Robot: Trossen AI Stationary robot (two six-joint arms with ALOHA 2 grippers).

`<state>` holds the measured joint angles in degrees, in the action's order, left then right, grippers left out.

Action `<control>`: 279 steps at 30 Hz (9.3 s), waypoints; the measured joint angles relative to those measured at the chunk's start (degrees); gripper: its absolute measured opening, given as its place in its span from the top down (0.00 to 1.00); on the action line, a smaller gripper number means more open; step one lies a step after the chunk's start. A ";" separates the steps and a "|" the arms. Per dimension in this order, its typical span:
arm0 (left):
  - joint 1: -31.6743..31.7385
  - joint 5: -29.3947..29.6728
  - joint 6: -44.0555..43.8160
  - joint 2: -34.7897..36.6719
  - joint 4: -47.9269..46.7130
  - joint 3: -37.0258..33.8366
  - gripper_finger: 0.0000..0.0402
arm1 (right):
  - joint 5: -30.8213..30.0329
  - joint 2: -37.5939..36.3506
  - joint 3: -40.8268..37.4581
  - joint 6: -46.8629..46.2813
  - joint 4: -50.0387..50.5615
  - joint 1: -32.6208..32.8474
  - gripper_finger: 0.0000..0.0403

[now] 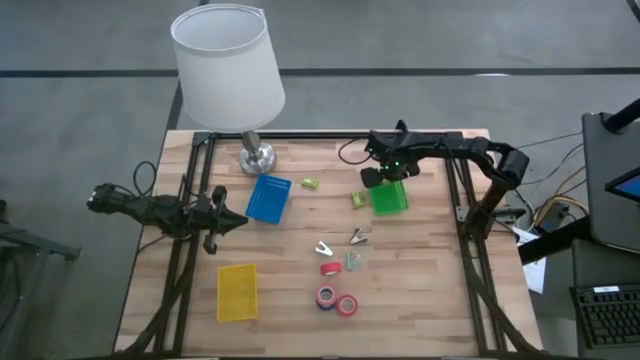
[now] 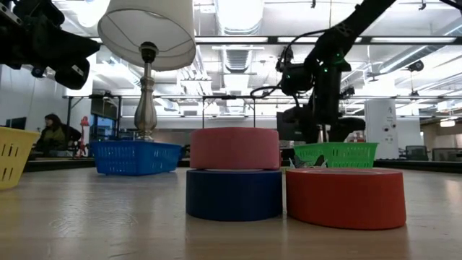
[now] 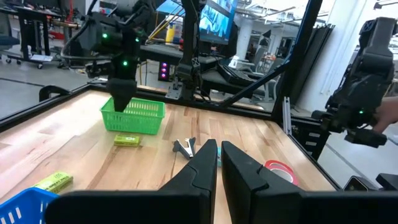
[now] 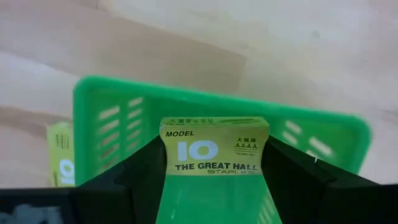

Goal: Pick and place Stapler, Stapler remover, tape
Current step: Put the top right green staple box into the green bin, then put the right green staple box into the green bin, then put the green staple box into the green bin

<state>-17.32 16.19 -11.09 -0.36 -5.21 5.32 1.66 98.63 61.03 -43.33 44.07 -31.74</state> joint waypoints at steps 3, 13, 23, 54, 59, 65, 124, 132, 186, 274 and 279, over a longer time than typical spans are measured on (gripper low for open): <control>0.00 0.00 0.00 0.00 0.00 0.02 0.94 | 0.07 0.02 -0.94 -0.07 -0.29 0.12 0.42; -0.01 0.01 0.00 0.00 0.00 0.01 0.94 | 0.44 0.21 -2.86 -0.64 -3.71 -0.05 0.42; -0.01 0.02 0.00 0.00 0.02 0.00 0.94 | 1.29 3.00 -1.00 -0.27 -4.17 -0.05 0.40; -0.02 0.00 0.00 0.00 0.02 0.02 0.94 | 1.59 0.99 20.48 6.39 1.77 9.04 0.19; -0.01 0.02 0.00 0.00 0.04 0.00 0.94 | 8.85 3.56 24.58 14.64 1.21 10.86 0.19; -0.02 0.02 0.00 0.00 -0.03 0.01 0.94 | 11.96 7.13 26.45 38.97 8.69 14.28 0.19; -0.02 0.00 0.00 -0.22 0.00 0.01 0.94 | -3.36 18.34 18.50 67.36 6.44 12.34 0.19; 0.00 0.02 0.00 -0.22 0.00 0.02 0.94 | -2.55 18.53 19.38 66.06 6.65 12.54 0.36; 0.00 0.02 0.00 -0.66 -0.39 0.00 0.94 | 1.83 3.83 3.04 -0.10 5.69 4.65 0.42; -0.02 0.00 0.00 -0.64 -0.88 0.02 0.94 | 2.70 42.66 65.93 46.38 15.68 10.08 0.27; -0.02 0.00 0.00 -0.64 -0.87 0.00 0.94 | 6.22 42.43 66.08 44.27 18.31 10.11 0.29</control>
<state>-17.34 16.19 -11.09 -1.00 -6.09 5.32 7.88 141.06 127.11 0.94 62.38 -21.63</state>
